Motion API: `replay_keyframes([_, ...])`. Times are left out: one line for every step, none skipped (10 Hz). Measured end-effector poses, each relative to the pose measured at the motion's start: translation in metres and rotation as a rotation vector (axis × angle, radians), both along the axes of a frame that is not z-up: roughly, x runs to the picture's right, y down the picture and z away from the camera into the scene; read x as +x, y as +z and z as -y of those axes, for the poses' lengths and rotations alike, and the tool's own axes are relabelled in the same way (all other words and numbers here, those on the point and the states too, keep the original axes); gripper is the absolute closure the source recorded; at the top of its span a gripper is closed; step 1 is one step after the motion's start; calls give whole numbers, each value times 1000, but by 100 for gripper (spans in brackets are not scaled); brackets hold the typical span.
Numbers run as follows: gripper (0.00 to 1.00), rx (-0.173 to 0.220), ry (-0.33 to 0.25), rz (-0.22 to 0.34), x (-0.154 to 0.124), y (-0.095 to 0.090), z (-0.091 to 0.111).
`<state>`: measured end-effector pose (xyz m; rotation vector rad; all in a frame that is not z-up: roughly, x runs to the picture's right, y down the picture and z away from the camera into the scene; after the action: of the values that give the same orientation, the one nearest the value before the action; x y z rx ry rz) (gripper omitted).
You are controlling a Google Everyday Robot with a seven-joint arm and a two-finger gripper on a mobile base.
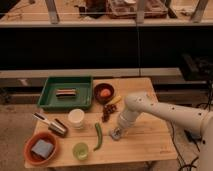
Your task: Place towel in table surface
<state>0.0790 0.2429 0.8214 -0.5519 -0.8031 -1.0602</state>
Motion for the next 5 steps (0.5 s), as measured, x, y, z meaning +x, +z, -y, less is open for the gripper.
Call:
replay_keyframes([20, -1, 0, 1, 0, 0, 0])
replay_keyframes([20, -1, -4, 1, -3, -2, 1])
replay_keyframes([20, 4, -19, -9, -6, -4, 3])
replay_keyframes([20, 13, -40, -20, -12, -6, 6])
replay_keyframes([20, 18, -44, -33, -11, -10, 8])
